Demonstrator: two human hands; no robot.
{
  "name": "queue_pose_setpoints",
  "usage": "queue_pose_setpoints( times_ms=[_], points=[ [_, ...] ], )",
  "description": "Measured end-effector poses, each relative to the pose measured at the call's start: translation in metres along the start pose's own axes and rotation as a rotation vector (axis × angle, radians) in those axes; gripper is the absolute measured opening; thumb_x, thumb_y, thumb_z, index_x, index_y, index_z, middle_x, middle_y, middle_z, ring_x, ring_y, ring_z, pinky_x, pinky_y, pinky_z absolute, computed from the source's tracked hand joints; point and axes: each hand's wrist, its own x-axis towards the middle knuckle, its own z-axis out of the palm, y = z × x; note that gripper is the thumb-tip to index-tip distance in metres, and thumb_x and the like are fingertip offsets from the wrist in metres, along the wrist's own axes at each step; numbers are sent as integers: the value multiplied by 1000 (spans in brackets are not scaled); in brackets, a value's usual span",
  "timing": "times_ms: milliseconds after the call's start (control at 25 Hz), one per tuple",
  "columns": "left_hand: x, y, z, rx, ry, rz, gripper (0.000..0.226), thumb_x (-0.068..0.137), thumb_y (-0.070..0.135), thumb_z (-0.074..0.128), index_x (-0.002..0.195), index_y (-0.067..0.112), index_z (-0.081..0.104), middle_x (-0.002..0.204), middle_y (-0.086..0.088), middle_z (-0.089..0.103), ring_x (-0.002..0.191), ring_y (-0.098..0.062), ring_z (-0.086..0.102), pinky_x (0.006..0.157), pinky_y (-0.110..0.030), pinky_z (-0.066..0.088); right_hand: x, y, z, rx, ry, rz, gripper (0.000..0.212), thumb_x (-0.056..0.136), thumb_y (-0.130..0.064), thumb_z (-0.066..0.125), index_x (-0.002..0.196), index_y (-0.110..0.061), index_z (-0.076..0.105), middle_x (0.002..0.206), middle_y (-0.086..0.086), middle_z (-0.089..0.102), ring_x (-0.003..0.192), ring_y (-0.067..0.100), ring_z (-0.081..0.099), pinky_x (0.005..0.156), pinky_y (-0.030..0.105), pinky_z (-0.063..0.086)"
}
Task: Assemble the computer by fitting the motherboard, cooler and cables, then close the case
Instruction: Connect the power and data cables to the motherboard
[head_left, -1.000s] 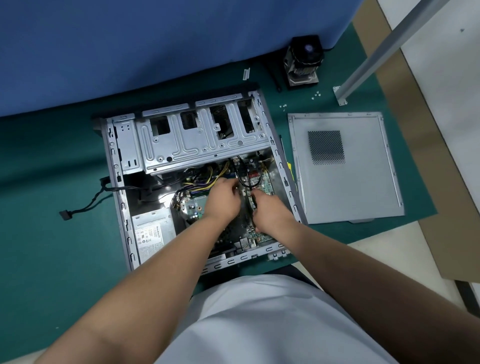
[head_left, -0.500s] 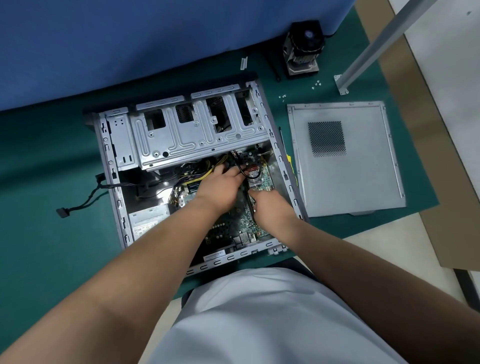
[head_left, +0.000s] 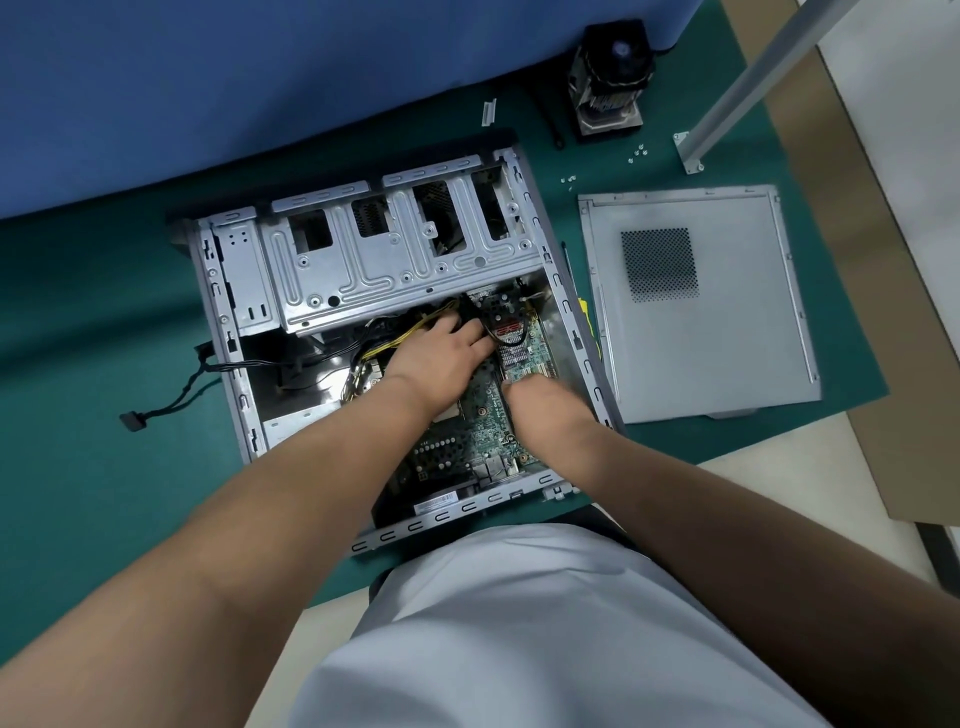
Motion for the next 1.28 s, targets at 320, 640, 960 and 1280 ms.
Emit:
queue_pose_setpoints(
  times_ms=[320, 640, 960, 1280],
  points=[
    [4, -4, -2, -68, -1, -21, 59, 101, 4, 40, 156, 24, 34, 156, -4, 35, 141, -31, 35, 94, -47, 53, -8, -3, 1, -24, -31, -19, 37, 88, 8, 57, 122, -3, 64, 125, 15, 54, 107, 31, 63, 91, 42, 57],
    [5, -5, -3, -113, -40, -31, 66, 98, -1, 42, 157, 26, 33, 161, -3, 30, 145, -34, 33, 100, -49, 52, -11, 1, -4, -43, -205, -11, 54, 88, 10, 54, 139, -7, 55, 137, 12, 48, 116, 27, 60, 99, 38, 54],
    [7, -5, -6, -99, -95, -41, 71, 94, -2, 49, 156, 32, 38, 160, -2, 29, 142, -33, 36, 99, -50, 53, -13, -2, -6, 8, -266, 21, 53, 93, 5, 49, 145, -6, 49, 144, 13, 43, 122, 29, 56, 101, 38, 52],
    [-11, 0, 3, -404, -23, -73, 70, 90, -1, 49, 157, 15, 39, 169, -10, 22, 151, -34, 30, 120, -40, 34, -20, -13, -7, 60, -142, 91, 43, 95, -9, 51, 138, -6, 52, 146, 17, 29, 130, 37, 41, 106, 47, 46]
  ],
)
